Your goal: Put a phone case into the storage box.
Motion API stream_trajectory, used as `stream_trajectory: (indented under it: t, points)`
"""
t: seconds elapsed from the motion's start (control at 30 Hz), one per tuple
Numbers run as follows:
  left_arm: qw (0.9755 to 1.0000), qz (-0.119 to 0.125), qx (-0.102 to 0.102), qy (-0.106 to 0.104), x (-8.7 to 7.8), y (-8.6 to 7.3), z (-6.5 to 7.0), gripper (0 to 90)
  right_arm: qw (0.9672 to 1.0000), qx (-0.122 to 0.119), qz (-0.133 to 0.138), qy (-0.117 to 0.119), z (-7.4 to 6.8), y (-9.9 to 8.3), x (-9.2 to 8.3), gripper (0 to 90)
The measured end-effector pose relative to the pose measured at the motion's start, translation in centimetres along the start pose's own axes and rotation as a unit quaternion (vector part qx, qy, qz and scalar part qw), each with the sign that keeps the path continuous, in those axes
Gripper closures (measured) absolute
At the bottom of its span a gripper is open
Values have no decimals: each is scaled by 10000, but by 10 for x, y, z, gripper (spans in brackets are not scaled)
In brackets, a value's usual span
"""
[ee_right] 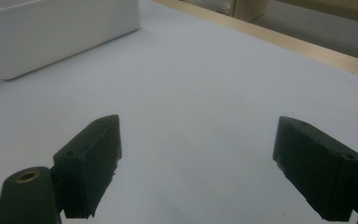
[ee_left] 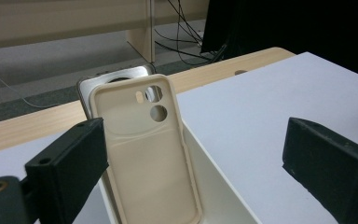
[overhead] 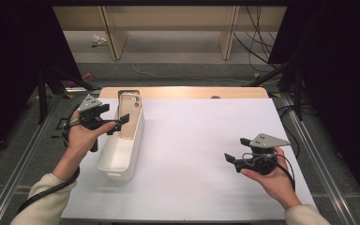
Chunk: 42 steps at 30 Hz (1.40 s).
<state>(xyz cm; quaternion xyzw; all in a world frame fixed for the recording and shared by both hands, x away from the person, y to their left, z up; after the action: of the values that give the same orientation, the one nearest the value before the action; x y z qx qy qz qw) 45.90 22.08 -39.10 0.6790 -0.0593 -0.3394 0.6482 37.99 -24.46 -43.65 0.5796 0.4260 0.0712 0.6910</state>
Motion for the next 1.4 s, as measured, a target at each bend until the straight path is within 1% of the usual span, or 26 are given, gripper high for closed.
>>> stream_trajectory:
  t: [0.3, 0.43, 0.53, 0.8, 0.93, 1.03, 1.4]
  points:
    - [9999, -41, 95, -48, -8, -9, 8, 60, 10000, -3, 1, -1, -1, 0, 0, 162]
    - [9999, -3, 67, -132, -12, -12, 14, 59, 10000, -4, 1, 1, -1, 0, 0, 162]
    - [9998, 18, 113, -171, -15, -15, 19, 59, 10000, -4, 2, 2, -1, 0, 0, 162]
    - [9996, 49, 181, -226, -21, -21, 27, 59, 10000, -1, 7, -3, -1, 0, 0, 162]
    - [9993, 121, 246, -259, -25, -22, 32, 60, 10000, -3, 7, -4, -1, 0, 0, 162]
    - [9989, 154, 336, -276, -28, -23, 35, 60, 10000, -6, 5, 0, -1, 1, 0, 162]
    - [9979, 218, 484, -362, -34, -32, 44, 56, 10000, -16, 9, 16, -2, 1, -1, 162]
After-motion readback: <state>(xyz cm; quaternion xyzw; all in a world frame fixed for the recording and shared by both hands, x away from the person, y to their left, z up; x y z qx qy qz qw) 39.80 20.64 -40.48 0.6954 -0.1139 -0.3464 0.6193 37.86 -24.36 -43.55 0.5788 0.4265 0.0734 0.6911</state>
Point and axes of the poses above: each handheld gripper's, and its own axes: x roughly forward along the jaws, y roughly out of its top, z roughly to its right, the point moved 3 cm from there along x, roughly forward along the jaws, and after that the axes turned 2 degrees about x, right-handed, at the moved point
